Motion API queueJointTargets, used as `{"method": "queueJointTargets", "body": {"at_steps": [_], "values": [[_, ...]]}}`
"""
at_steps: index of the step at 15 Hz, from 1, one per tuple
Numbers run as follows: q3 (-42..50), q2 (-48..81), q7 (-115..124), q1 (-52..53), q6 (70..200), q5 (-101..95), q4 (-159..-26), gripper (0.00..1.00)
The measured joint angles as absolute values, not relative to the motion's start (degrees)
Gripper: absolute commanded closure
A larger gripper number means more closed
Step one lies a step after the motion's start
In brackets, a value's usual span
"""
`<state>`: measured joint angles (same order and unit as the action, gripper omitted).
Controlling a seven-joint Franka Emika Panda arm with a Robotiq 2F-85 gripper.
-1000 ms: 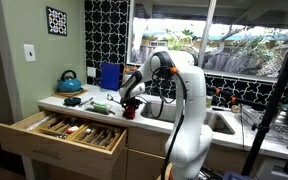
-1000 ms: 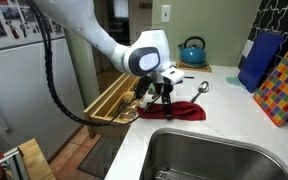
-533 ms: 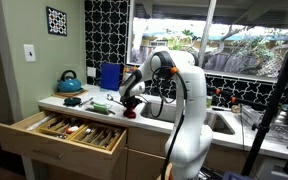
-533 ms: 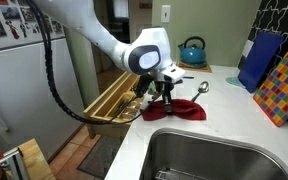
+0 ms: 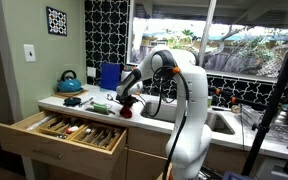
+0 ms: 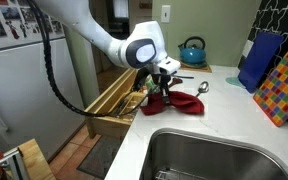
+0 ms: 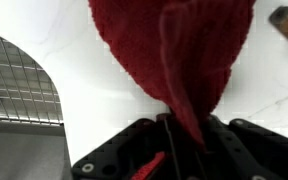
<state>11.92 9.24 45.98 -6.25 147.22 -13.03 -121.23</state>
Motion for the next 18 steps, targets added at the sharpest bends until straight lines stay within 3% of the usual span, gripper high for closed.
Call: {"method": "queueJointTargets", "body": {"at_steps": [10, 11, 16, 17, 18], "values": [[8.9, 1.3, 63.7, -2.1, 141.7, -24.2, -122.2, 0.97], [7.8, 0.5, 64.5, -2.1, 140.0, -24.2, -122.3, 0.87], [5.5, -1.7, 66.4, -1.9, 137.6, -24.2, -123.3, 0.87], [5.6, -1.7, 66.4, -1.9, 137.6, -24.2, -123.4, 0.97], [5.6, -1.7, 66.4, -1.9, 137.6, -24.2, -123.4, 0.97]]}}
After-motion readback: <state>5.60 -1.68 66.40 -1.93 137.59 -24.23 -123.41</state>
